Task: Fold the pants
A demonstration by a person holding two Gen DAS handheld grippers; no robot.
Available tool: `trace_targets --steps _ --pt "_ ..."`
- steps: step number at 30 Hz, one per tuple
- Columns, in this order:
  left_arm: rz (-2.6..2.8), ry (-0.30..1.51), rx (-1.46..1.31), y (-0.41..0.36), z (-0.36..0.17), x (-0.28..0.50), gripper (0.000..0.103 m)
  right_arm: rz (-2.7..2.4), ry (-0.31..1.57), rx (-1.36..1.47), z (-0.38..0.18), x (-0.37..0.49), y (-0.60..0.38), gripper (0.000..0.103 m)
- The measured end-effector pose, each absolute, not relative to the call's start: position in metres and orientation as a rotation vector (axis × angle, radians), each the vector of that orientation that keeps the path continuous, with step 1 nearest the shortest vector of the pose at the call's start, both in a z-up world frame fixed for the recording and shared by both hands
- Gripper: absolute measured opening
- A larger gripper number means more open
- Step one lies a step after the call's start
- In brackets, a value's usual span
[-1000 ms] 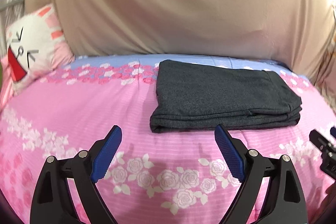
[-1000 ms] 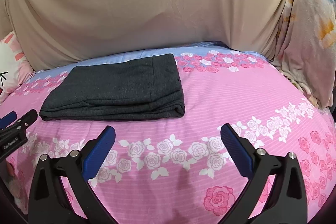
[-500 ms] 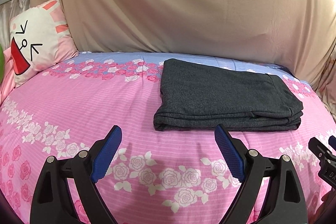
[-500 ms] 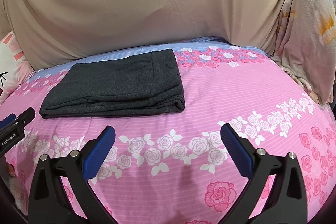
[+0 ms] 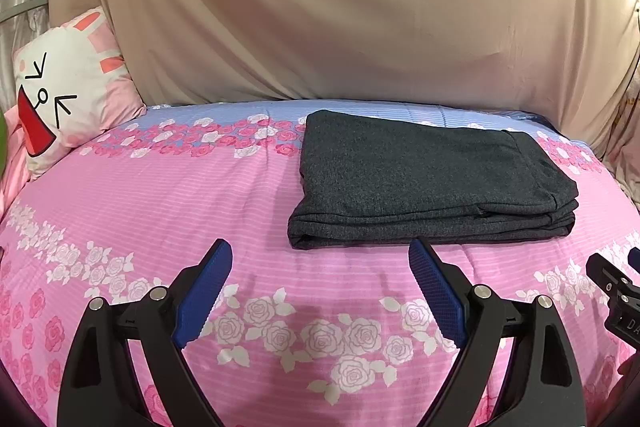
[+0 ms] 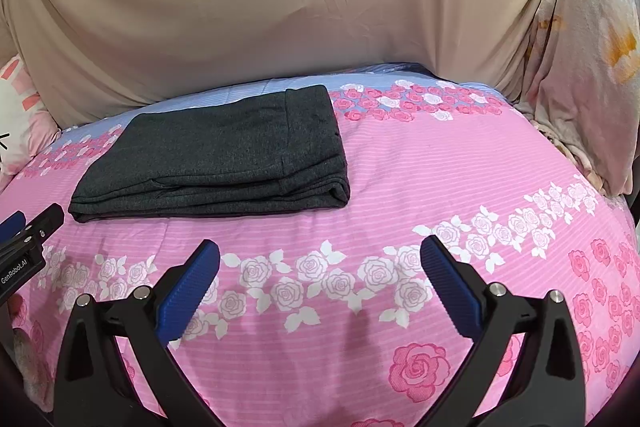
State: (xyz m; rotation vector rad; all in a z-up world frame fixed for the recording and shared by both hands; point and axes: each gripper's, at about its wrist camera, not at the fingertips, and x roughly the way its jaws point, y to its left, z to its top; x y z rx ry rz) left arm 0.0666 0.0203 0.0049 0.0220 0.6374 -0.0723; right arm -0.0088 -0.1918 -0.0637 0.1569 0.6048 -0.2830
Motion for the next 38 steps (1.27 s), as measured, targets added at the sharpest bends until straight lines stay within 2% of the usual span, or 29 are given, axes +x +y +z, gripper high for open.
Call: trace_targets --steps 19,21,27,38 --pt "-0.105 0.669 0.079 0.011 0.005 0.067 0.088 -0.287 0.604 0.158 -0.063 -0.009 -0.191 0.098" --pt "-0.112 0.680 0.067 0.013 0.004 0.069 0.093 -0.287 0.605 0.158 -0.063 -0.009 -0.191 0.098" --pt "-0.112 0.654 0.007 0.023 0.003 0.065 0.093 -0.287 0.605 0.159 -0.063 -0.009 -0.191 0.098" --pt "-0.090 0.654 0.061 0.014 0.001 0.062 0.092 -0.286 0.608 0.160 -0.065 -0.009 -0.192 0.098"
